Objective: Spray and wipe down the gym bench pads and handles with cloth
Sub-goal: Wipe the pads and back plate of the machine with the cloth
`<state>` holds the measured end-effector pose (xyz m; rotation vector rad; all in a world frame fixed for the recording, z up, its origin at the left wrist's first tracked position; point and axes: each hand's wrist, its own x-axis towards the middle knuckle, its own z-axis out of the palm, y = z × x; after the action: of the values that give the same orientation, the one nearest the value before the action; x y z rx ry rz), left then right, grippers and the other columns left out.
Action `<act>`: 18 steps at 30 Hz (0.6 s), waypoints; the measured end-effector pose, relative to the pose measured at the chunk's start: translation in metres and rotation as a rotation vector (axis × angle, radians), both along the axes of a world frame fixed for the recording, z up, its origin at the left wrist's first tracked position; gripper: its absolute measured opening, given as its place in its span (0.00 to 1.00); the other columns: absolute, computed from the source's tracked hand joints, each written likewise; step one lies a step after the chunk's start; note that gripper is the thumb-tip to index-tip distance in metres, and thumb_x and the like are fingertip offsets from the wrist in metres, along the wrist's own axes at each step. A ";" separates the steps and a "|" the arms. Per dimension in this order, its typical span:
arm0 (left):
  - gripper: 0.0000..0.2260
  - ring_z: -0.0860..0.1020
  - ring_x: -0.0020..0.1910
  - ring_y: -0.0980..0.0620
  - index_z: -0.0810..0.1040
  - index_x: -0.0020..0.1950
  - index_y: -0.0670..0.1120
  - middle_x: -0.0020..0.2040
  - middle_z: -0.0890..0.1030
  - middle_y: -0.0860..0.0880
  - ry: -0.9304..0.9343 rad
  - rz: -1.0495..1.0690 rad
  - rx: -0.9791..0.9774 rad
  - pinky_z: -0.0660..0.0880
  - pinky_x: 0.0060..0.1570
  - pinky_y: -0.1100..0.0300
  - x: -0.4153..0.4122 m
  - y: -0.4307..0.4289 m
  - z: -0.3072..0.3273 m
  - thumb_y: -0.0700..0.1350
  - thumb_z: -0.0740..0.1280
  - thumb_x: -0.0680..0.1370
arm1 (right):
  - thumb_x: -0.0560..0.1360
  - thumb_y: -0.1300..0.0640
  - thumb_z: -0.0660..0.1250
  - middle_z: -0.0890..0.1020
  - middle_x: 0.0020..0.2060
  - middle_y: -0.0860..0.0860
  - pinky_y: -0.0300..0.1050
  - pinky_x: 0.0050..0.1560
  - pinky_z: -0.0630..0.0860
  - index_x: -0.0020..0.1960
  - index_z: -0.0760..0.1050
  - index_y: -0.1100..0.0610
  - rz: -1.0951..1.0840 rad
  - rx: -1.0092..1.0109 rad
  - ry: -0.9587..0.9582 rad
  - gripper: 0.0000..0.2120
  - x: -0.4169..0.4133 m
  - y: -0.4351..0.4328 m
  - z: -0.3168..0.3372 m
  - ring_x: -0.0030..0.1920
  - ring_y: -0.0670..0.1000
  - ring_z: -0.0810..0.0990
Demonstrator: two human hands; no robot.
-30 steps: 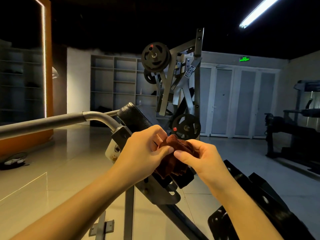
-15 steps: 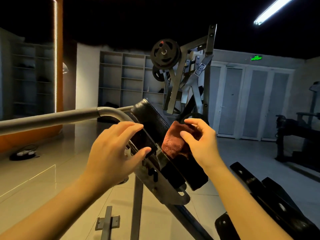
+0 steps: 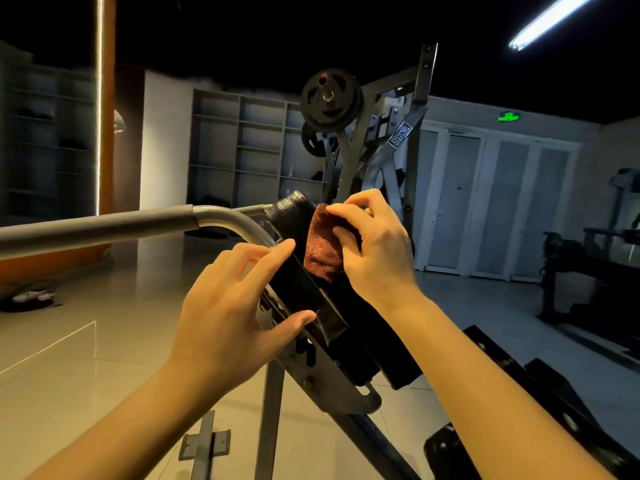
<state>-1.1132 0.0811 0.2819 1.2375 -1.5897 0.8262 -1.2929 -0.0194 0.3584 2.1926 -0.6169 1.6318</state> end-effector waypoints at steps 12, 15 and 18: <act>0.36 0.75 0.57 0.47 0.70 0.77 0.51 0.61 0.77 0.46 0.016 0.017 0.008 0.74 0.51 0.58 -0.002 -0.001 -0.001 0.70 0.64 0.74 | 0.77 0.51 0.74 0.79 0.55 0.49 0.47 0.57 0.79 0.69 0.77 0.54 -0.013 0.149 0.045 0.22 0.001 0.006 -0.014 0.57 0.49 0.77; 0.36 0.76 0.57 0.47 0.71 0.77 0.50 0.62 0.78 0.45 0.019 0.038 0.008 0.74 0.50 0.58 -0.003 -0.001 -0.001 0.70 0.64 0.74 | 0.77 0.55 0.74 0.79 0.55 0.50 0.44 0.55 0.79 0.67 0.79 0.55 -0.002 0.122 -0.008 0.19 -0.010 0.002 -0.038 0.56 0.49 0.77; 0.38 0.76 0.57 0.46 0.70 0.77 0.50 0.62 0.78 0.45 0.016 0.059 0.014 0.75 0.50 0.57 -0.005 0.001 -0.001 0.71 0.63 0.74 | 0.77 0.53 0.72 0.80 0.56 0.51 0.33 0.57 0.74 0.67 0.79 0.57 -0.031 0.132 -0.097 0.20 -0.034 0.002 -0.080 0.57 0.49 0.77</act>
<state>-1.1182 0.0824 0.2809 1.3034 -1.5546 0.8413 -1.3274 -0.0177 0.2788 2.1924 -0.8035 1.7359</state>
